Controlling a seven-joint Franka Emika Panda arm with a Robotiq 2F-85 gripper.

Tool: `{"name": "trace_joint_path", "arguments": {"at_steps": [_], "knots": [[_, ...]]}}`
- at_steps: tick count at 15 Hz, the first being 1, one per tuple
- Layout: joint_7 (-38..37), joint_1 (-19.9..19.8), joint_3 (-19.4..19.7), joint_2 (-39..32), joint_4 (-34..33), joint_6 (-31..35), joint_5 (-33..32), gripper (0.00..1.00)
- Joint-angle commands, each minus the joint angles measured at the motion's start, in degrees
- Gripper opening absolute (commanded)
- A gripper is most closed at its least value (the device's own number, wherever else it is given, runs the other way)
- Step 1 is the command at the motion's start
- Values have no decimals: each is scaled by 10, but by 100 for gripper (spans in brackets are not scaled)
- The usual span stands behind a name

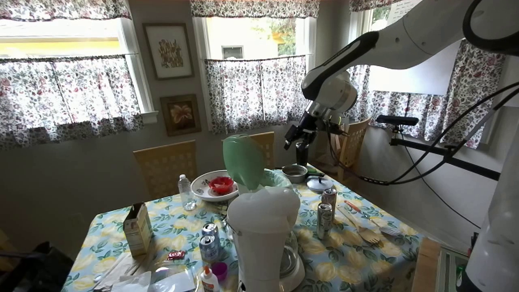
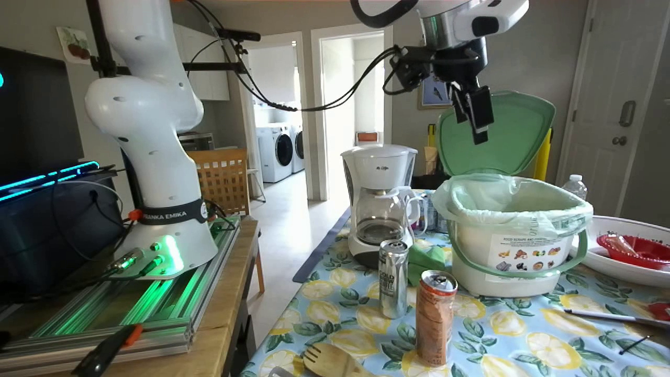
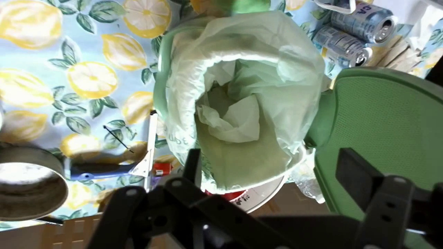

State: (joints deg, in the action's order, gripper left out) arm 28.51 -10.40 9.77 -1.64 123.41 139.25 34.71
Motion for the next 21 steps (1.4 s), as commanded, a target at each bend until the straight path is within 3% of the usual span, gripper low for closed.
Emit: {"name": "trace_joint_path", "arguments": {"at_steps": [1, 11, 21], "knots": [[2, -9, 8, 18, 56, 45, -2, 100], [-10, -54, 47, -26, 123, 96, -19, 100], [18, -95, 40, -114, 98, 96, -19, 100]]}}
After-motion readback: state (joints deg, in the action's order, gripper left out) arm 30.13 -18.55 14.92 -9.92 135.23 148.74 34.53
